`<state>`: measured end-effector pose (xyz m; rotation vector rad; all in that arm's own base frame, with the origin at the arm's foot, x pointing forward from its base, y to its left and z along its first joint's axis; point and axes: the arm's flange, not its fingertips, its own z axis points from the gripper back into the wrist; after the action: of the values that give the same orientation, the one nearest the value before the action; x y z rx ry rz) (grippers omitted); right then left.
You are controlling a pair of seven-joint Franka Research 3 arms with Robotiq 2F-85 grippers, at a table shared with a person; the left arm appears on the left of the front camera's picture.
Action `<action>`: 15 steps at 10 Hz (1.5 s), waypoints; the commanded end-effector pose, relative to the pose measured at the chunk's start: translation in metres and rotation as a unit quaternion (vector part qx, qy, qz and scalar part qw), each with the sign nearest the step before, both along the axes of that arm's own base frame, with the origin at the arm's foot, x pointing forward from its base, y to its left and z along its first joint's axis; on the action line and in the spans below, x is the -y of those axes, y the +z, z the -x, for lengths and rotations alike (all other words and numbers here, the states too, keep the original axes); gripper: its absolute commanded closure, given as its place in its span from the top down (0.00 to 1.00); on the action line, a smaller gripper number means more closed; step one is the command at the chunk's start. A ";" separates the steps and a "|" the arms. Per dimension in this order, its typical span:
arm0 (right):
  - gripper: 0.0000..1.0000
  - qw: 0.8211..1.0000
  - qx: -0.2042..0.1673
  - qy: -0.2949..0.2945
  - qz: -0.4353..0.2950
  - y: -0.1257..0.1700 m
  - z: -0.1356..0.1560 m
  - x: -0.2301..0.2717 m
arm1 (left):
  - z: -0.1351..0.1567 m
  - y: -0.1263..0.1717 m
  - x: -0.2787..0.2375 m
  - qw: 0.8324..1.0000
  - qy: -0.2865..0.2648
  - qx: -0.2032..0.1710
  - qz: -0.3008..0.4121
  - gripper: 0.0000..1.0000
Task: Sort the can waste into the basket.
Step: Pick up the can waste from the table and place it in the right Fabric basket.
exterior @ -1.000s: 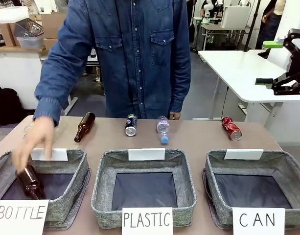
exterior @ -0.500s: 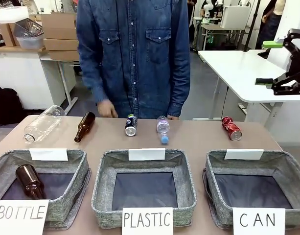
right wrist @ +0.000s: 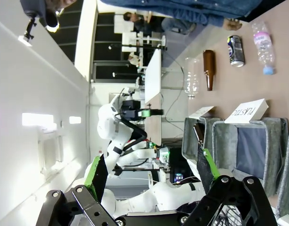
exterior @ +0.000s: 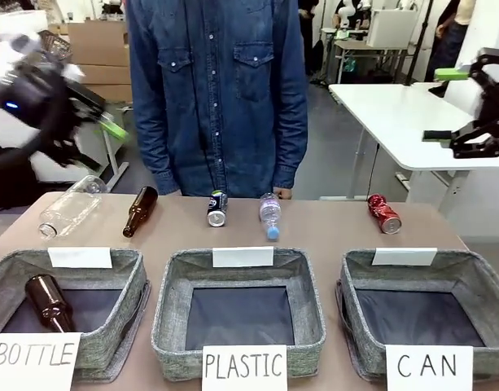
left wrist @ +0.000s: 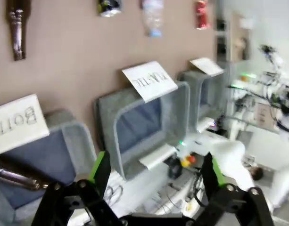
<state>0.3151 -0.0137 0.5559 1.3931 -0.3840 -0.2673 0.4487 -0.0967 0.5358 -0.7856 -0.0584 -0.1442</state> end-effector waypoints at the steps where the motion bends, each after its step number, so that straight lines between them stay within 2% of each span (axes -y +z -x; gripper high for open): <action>1: 1.00 1.000 0.018 0.001 -0.007 0.001 -0.005 -0.001 | -0.020 -0.030 0.057 0.995 -0.001 -0.011 -0.096 1.00; 3: 1.00 1.000 0.018 0.001 -0.007 0.001 -0.005 -0.001 | -0.034 -0.060 0.122 0.991 0.012 0.014 -0.134 1.00; 4: 1.00 1.000 0.018 0.001 -0.007 0.001 -0.005 -0.001 | -0.044 -0.082 0.153 0.987 0.004 0.042 -0.158 1.00; 5: 1.00 1.000 0.018 0.001 -0.007 0.001 -0.005 -0.001 | -0.061 -0.098 0.172 0.980 0.002 0.070 -0.184 1.00; 6: 1.00 1.000 0.018 0.001 -0.007 0.001 -0.005 -0.001 | -0.086 -0.113 0.184 0.977 -0.013 0.082 -0.197 1.00; 8: 1.00 1.000 0.018 0.001 -0.007 0.001 -0.005 -0.001 | -0.136 -0.134 0.197 0.970 0.007 0.057 -0.237 1.00; 9: 1.00 1.000 0.018 0.001 -0.007 0.001 -0.005 -0.001 | -0.152 -0.139 0.200 0.967 0.015 0.050 -0.250 1.00; 13: 1.00 1.000 0.018 0.001 -0.007 0.001 -0.005 -0.001 | -0.179 -0.176 0.217 0.958 0.040 0.072 -0.276 1.00; 15: 1.00 1.000 0.018 0.001 -0.007 0.001 -0.005 -0.001 | -0.182 -0.193 0.223 0.953 0.042 0.073 -0.290 1.00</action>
<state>0.3157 -0.0147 0.5552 1.3921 -0.3847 -0.2712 0.6249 -0.3186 0.3445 -0.2300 -0.1564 -0.1553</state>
